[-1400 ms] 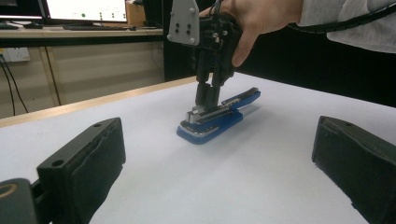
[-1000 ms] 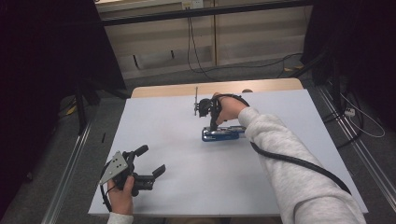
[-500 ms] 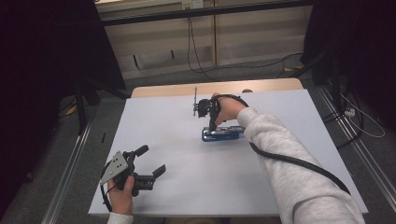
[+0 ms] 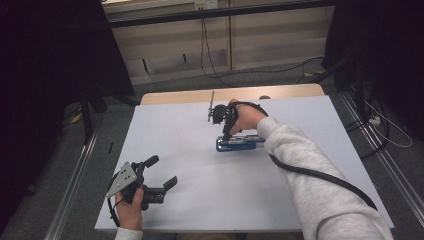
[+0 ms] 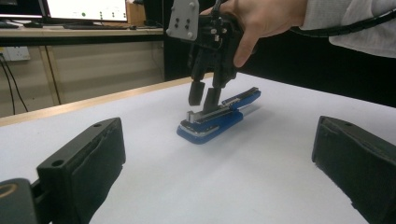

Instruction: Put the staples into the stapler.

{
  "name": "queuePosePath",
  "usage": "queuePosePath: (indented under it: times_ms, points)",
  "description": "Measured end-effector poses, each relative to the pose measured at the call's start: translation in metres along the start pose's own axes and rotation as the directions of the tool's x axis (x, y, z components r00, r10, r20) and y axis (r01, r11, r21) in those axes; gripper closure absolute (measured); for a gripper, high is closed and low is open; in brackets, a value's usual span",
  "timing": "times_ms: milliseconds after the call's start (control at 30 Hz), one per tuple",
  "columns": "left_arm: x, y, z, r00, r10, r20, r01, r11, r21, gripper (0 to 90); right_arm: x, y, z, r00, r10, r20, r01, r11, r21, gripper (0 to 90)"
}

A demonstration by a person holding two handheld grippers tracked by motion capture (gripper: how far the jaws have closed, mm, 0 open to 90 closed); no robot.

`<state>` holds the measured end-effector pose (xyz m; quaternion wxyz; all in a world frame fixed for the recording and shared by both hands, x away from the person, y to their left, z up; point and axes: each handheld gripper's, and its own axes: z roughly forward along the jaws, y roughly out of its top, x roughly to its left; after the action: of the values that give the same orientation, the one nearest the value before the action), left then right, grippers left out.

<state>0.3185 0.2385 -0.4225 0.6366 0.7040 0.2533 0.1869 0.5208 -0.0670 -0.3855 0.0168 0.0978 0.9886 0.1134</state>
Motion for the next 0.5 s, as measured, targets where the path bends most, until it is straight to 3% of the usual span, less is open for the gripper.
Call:
queuePosePath:
  times_ms: [33, 67, 167, 200, 233, 267, 300, 333, 433, 500]
  points:
    - [-0.001, 0.0, 0.0, 1.0, -0.003, -0.004, 0.003, 1.0, 0.001, 2.6, 0.0, -0.002, -0.002, 1.0, 0.003, -0.001, -0.003, 1.0, -0.021, 58.7]
    - [0.0, 0.0, 0.0, 0.9999, 0.012, -0.009, -0.012, 0.9999, 0.007, 2.6, 0.0, -0.009, -0.005, 0.999, 0.043, -0.013, -0.044, 0.996, -0.072, 53.4]
    - [-0.001, -0.001, 0.001, 1.0, -0.005, 0.001, 0.005, 0.9999, 0.009, 2.6, 0.001, -0.017, -0.009, 0.9982, 0.06, -0.009, -0.06, 0.993, -0.106, 52.0]
    - [-0.001, -0.001, 0.001, 1.0, 0.0, 0.0, 0.0, 1.0, 0.005, 2.7, 0.001, -0.021, -0.011, 0.9976, 0.069, -0.009, -0.07, 0.989, -0.131, 49.6]
    - [-0.001, -0.001, 0.002, 1.0, -0.004, 0.006, 0.004, 0.9999, 0.012, 2.6, 0.001, -0.029, -0.015, 0.9938, 0.111, -0.009, -0.111, 0.981, -0.16, 48.1]
    - [-0.001, -0.001, 0.002, 1.0, -0.004, 0.006, 0.004, 0.9999, 0.012, 2.6, 0.001, -0.029, -0.015, 0.9938, 0.111, -0.009, -0.111, 0.981, -0.16, 48.1]
    - [-0.001, -0.001, 0.003, 0.9999, -0.008, 0.007, 0.008, 0.9999, 0.012, 2.6, 0.001, -0.038, -0.018, 0.9925, 0.122, -0.005, -0.121, 0.975, -0.188, 40.8]
    - [-0.001, -0.001, 0.003, 0.9999, -0.009, 0.007, 0.009, 0.9999, 0.013, 2.6, 0.001, -0.038, -0.018, 0.9925, 0.122, -0.005, -0.121, 0.975, -0.188, 40.8]
    - [-0.001, -0.001, 0.005, 0.9999, -0.01, 0.011, 0.009, 0.9998, 0.019, 2.6, 0.004, -0.052, -0.02, 0.9858, 0.167, -0.009, -0.165, 0.959, -0.229, 33.9]
    - [-0.001, -0.001, 0.005, 0.9999, -0.012, 0.011, 0.012, 0.9997, 0.022, 2.6, 0.005, -0.056, -0.02, 0.9838, 0.179, -0.013, -0.177, 0.955, -0.24, 33.8]
